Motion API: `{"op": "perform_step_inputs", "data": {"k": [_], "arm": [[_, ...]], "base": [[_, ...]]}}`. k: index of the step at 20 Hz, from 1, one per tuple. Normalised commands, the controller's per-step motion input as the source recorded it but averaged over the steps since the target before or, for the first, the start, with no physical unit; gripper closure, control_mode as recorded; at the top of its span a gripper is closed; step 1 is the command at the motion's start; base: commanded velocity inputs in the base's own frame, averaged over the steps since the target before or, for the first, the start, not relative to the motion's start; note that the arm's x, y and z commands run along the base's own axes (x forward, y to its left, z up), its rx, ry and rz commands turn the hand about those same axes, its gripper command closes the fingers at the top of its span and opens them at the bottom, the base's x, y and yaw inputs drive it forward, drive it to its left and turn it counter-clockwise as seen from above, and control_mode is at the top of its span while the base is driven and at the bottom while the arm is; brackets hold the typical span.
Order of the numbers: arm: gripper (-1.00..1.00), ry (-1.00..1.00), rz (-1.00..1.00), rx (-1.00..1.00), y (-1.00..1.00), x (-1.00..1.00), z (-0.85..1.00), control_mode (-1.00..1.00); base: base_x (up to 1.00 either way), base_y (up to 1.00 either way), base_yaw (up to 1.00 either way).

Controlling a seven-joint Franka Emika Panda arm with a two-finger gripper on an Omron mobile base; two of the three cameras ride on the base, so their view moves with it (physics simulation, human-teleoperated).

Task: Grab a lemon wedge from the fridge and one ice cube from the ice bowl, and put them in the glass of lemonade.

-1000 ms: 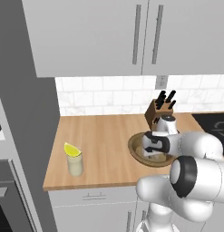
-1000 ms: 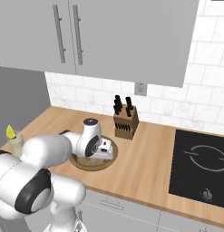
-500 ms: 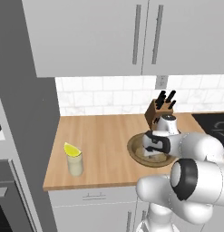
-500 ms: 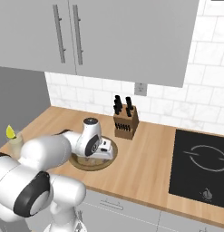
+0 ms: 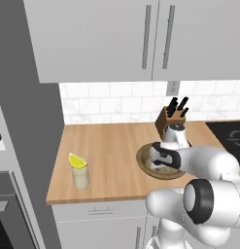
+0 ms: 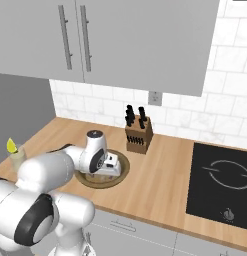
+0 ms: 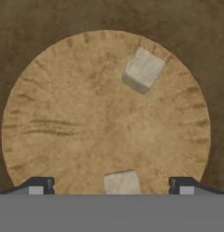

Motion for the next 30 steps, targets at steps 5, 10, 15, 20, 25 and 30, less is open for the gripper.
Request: {"op": "perform_step_inputs", "data": {"k": [5,10,15,20,25,30], "arm": [[-1.0,0.0,0.0,0.0,0.01,0.0,-0.03,-1.0],[-1.0,0.0,0.0,0.0,0.0,0.0,-0.13,-1.0],[-1.0,0.0,0.0,0.0,0.0,0.0,-0.17,-1.0],[-1.0,0.01,0.0,0.0,0.0,-0.12,-0.13,-1.0],[-1.0,0.11,0.0,0.0,0.0,-0.02,-0.02,-1.0],[-1.0,0.12,0.0,0.0,0.0,0.0,0.0,-1.0]], "base": [[0.0,0.0,0.0],[0.0,0.0,0.0],[0.0,0.0,0.0],[0.0,0.0,0.0],[0.0,0.0,0.0],[0.0,0.0,0.0]]}}
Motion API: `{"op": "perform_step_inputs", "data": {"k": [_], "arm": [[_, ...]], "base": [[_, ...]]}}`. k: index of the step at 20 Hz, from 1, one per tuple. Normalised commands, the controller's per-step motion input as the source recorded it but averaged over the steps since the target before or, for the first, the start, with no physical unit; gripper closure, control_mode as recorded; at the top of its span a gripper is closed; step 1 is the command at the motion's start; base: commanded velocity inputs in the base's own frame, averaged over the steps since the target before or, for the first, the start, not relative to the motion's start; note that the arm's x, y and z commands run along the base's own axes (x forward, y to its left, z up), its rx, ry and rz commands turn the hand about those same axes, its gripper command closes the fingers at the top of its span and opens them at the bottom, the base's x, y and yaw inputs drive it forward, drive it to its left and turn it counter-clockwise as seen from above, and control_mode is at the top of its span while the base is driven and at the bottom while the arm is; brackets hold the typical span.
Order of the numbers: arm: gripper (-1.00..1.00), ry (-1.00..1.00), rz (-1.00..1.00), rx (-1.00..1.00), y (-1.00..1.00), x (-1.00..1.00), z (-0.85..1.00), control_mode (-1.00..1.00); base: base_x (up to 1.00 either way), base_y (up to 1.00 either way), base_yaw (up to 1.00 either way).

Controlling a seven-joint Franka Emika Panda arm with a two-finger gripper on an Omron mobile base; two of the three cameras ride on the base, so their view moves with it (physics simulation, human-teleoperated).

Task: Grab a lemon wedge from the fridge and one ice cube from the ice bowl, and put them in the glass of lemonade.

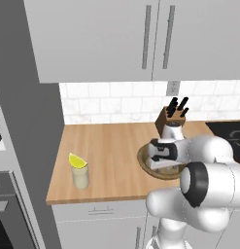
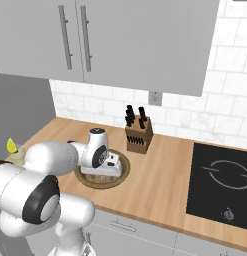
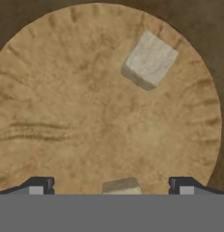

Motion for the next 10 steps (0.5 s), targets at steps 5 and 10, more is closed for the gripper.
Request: {"op": "perform_step_inputs", "data": {"k": [5,10], "arm": [[-1.0,0.06,0.0,0.0,0.0,-0.01,-0.05,-1.0],[-1.0,0.05,0.0,0.0,0.0,-0.05,-0.14,-1.0]], "base": [[0.0,0.0,0.0],[0.0,0.0,0.0]]}}
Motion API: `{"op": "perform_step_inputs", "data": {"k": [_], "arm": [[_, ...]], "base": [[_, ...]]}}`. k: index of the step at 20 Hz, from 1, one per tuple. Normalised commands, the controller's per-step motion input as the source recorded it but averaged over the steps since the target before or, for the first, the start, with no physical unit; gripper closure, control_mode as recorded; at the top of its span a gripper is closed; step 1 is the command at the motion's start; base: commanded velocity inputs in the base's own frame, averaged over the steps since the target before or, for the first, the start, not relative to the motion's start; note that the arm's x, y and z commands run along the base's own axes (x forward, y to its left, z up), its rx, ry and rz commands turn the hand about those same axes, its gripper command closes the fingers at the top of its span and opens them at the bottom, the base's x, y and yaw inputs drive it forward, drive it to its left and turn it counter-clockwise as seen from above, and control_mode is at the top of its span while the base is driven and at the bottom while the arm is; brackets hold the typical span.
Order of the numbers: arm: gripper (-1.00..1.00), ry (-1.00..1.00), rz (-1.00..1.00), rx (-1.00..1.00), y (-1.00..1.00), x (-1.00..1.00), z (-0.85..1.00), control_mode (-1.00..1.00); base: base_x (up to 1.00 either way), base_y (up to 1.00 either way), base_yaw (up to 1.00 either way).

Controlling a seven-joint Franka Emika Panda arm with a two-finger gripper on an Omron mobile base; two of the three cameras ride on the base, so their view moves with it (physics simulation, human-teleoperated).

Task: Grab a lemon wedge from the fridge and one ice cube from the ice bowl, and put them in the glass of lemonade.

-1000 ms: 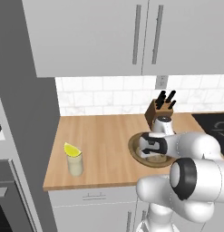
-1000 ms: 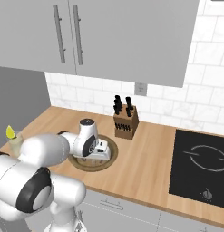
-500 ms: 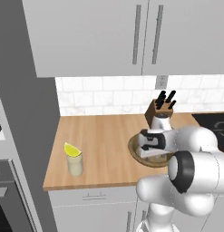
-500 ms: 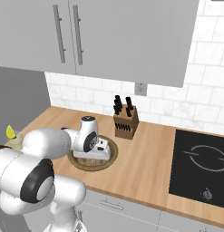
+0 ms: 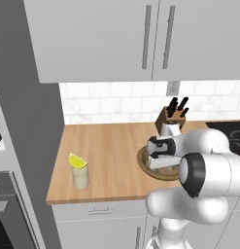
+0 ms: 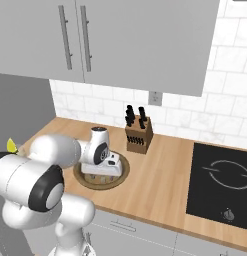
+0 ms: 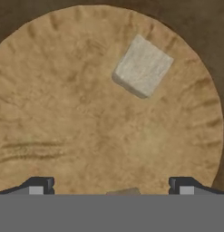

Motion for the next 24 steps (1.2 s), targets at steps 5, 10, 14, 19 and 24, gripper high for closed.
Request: {"op": "perform_step_inputs", "data": {"k": [5,10,14,19,24], "arm": [[-1.0,0.02,0.0,0.0,0.0,-0.09,-0.13,-1.0],[-1.0,0.0,0.0,0.0,-0.07,-0.26,-0.04,-1.0],[-1.0,0.0,0.0,0.02,-0.23,-0.37,0.0,-1.0],[-1.0,0.0,0.0,0.0,-0.05,-0.07,0.0,-1.0],[-1.0,0.0,0.0,0.0,0.0,0.0,0.0,-1.0]], "base": [[0.0,0.0,0.0],[0.0,0.0,0.0],[0.0,0.0,0.0],[0.0,0.0,0.0],[0.0,0.0,0.0]]}}
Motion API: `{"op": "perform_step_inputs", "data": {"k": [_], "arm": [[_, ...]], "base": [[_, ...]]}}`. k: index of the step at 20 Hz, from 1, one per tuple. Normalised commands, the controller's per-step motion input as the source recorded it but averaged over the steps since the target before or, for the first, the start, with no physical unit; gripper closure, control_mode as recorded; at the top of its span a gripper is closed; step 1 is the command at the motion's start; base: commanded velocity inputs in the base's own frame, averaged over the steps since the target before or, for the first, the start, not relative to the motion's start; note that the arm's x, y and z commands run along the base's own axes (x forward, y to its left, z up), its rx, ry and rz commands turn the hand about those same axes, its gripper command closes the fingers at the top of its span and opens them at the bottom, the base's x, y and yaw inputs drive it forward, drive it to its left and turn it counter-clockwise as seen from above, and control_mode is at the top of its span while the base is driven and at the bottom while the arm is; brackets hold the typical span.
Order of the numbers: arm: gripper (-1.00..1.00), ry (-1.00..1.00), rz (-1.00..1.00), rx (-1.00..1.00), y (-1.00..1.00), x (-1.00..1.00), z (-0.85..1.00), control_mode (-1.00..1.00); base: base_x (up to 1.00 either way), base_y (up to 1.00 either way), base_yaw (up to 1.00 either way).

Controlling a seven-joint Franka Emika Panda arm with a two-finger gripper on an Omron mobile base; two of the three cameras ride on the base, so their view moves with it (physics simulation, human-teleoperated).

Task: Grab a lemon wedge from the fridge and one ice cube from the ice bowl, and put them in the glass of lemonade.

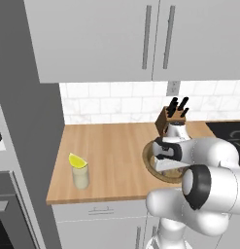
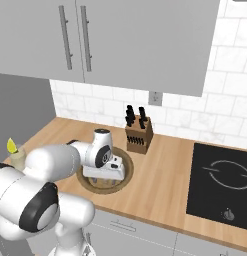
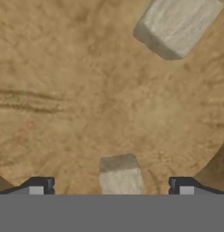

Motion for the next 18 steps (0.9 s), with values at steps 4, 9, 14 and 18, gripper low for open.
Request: {"op": "perform_step_inputs", "data": {"k": [4,9,14,18], "arm": [[1.0,0.0,0.0,0.0,0.0,0.0,0.0,-1.0],[1.0,0.0,0.0,0.0,0.0,0.0,0.0,-1.0],[1.0,0.0,0.0,0.0,0.0,0.0,0.0,-1.0],[1.0,0.0,0.0,0.0,0.0,-0.04,0.0,-1.0]], "base": [[0.0,0.0,0.0],[0.0,0.0,0.0],[0.0,0.0,0.0],[0.0,0.0,0.0]]}}
